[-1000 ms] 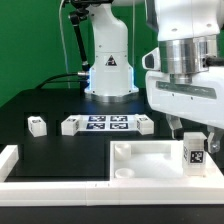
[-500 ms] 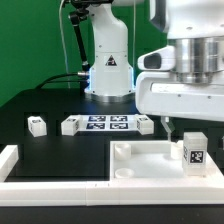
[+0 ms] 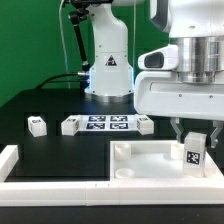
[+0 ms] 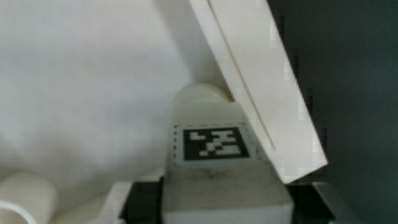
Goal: Assemble square table
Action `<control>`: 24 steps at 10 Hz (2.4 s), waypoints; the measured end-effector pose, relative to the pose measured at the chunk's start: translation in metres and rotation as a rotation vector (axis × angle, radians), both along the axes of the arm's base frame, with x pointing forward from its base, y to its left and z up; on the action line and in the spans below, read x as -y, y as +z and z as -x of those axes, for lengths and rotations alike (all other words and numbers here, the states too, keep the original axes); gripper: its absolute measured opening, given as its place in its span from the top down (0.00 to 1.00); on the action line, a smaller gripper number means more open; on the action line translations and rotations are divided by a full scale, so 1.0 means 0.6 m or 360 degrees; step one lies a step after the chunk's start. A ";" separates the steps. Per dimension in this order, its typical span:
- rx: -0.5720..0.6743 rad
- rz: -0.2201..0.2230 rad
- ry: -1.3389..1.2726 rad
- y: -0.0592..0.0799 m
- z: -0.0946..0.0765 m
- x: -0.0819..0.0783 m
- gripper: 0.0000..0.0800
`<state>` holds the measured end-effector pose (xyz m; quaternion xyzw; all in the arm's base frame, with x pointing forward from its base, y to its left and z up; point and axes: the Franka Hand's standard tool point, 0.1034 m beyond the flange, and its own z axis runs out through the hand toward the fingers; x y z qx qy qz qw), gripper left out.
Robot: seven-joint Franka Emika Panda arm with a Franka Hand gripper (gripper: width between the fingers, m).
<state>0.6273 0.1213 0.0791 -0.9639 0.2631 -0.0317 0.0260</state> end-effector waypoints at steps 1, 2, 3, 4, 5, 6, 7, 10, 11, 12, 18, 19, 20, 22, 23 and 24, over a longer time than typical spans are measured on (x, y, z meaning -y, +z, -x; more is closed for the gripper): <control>-0.0003 -0.0006 -0.0068 0.000 0.000 0.000 0.64; -0.0009 -0.0019 -0.0207 -0.001 0.001 0.001 0.64; -0.0015 -0.0040 -0.0359 -0.001 0.001 0.002 0.64; -0.0041 -0.0114 -0.0675 -0.001 0.000 0.008 0.64; -0.0074 -0.0170 -0.0957 -0.001 0.000 0.008 0.64; -0.0106 -0.0227 -0.1256 -0.001 0.000 0.008 0.64; -0.0134 -0.0279 -0.1484 -0.001 -0.001 0.009 0.64; -0.0134 -0.0290 -0.1551 -0.002 0.000 0.006 0.64; -0.0115 -0.0256 -0.1371 -0.005 0.001 0.006 0.51; -0.0104 -0.0196 -0.1066 -0.008 0.005 0.001 0.33; -0.0057 -0.0068 -0.0158 -0.009 0.003 0.000 0.19; -0.0043 -0.0007 0.0108 -0.009 0.000 -0.006 0.19; -0.0032 0.0038 0.0357 -0.008 0.000 -0.010 0.19; 0.0024 0.0064 0.0591 -0.007 -0.002 -0.009 0.19; 0.0021 0.0066 0.0623 -0.009 -0.001 -0.008 0.19; 0.0020 0.0064 0.0586 -0.009 -0.001 -0.008 0.34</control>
Offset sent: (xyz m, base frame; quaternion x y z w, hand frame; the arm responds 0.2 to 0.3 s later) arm -0.0018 -0.0227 0.0014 0.0393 -0.0242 0.4089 0.9114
